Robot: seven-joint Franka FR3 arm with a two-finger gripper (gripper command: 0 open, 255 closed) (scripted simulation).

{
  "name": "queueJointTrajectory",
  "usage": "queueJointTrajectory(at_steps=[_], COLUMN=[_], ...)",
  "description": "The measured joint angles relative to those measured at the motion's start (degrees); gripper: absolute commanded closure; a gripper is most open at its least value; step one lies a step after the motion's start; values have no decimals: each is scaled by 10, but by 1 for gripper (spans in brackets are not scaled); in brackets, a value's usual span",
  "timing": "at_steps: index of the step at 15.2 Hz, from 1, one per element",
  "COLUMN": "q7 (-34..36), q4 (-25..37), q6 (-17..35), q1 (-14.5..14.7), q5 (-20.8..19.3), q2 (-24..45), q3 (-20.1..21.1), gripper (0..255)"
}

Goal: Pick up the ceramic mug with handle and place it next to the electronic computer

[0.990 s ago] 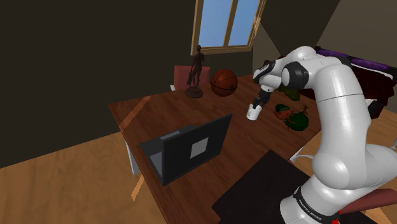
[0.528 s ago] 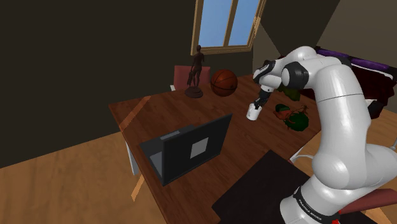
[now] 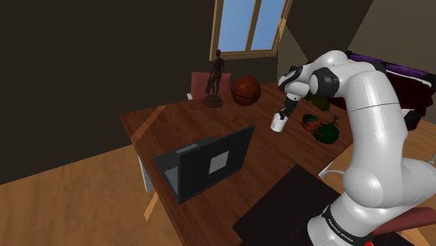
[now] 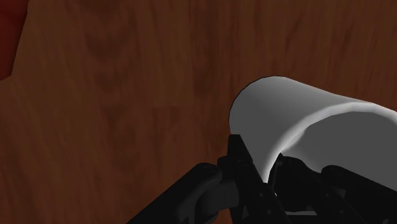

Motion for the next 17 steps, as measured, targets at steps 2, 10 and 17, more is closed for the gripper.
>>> queueJointTrajectory(at_steps=[2,10,17], q7=[1,10,19], q4=[1,2,11], q6=[-6,-43,-78], q1=[1,8,12], q5=[-2,-17,-29], q2=[-5,-43,-69], q3=[-2,-14,-23], gripper=[255,255,255])
